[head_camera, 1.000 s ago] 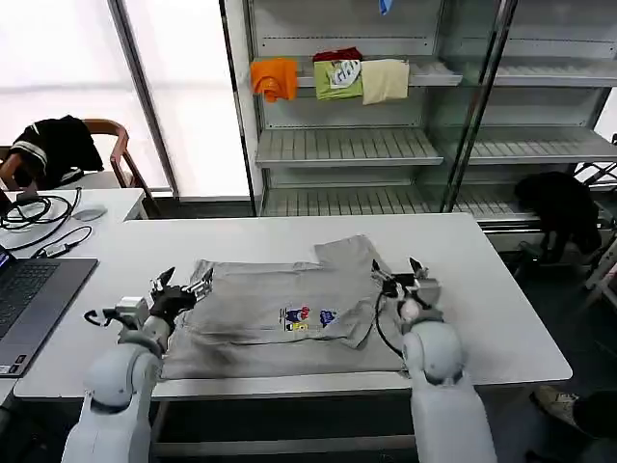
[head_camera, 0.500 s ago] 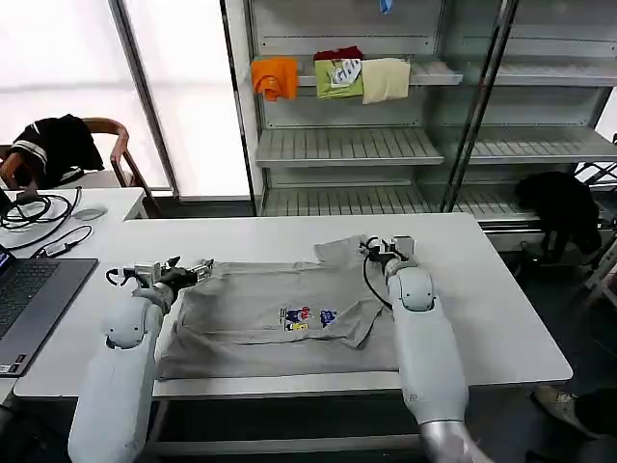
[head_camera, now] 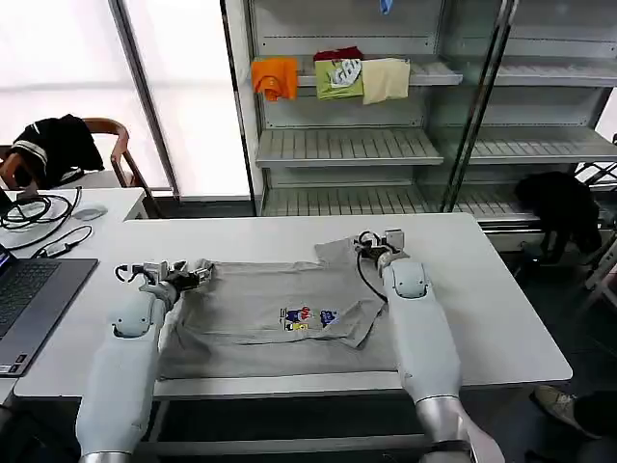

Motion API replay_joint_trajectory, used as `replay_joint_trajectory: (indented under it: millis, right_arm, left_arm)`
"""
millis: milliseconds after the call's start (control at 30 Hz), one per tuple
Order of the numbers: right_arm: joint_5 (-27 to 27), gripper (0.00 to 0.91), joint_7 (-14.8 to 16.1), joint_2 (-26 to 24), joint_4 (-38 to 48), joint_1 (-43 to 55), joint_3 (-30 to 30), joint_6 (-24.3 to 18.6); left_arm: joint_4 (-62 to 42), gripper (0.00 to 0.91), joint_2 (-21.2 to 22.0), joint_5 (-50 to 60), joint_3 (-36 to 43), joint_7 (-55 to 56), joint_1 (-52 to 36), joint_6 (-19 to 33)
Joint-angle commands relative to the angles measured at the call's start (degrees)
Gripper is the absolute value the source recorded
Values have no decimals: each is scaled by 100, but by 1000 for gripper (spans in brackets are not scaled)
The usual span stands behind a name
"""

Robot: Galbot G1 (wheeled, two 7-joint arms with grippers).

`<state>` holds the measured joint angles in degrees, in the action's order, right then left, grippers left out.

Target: Fold and organize the clothes.

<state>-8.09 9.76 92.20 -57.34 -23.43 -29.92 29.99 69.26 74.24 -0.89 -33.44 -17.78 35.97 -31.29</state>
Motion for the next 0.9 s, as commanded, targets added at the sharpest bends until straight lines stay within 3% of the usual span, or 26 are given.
replay_joint_trajectory:
  millis: [33, 67, 133, 333, 433, 533, 667, 900]
  right_arm:
    - [-167, 0, 28, 280, 189, 122, 90, 74]
    - [-181, 0, 27, 280, 194, 120, 89, 75]
    - [-240, 0, 40, 280, 219, 107, 78, 101]
    - [-149, 0, 66, 280, 175, 62, 32, 54]
    - [114, 0, 45, 280, 104, -10, 28, -306]
    - [215, 0, 26, 280, -42, -147, 26, -961]
    - [440, 0, -100, 280, -391, -314, 99, -1348]
    - [771, 0, -341, 280, -1401, -763, 394, -1247]
  left_arm:
    - [-255, 131, -11, 125, 14, -72, -103, -21]
    - [-256, 50, -7, 122, 9, -80, -101, -20]
    - [-268, 10, -7, 118, 4, -82, -101, -26]
    - [-239, 0, -10, 76, -7, -134, -59, -31]
    - [-163, 0, -4, -15, -14, -113, -34, -16]
    - [-87, 0, 1, -159, -26, -56, -11, 72]
    - [34, 0, 4, -625, -42, 126, 15, 317]
    - [388, 0, -39, -1372, -87, 445, 164, 686]
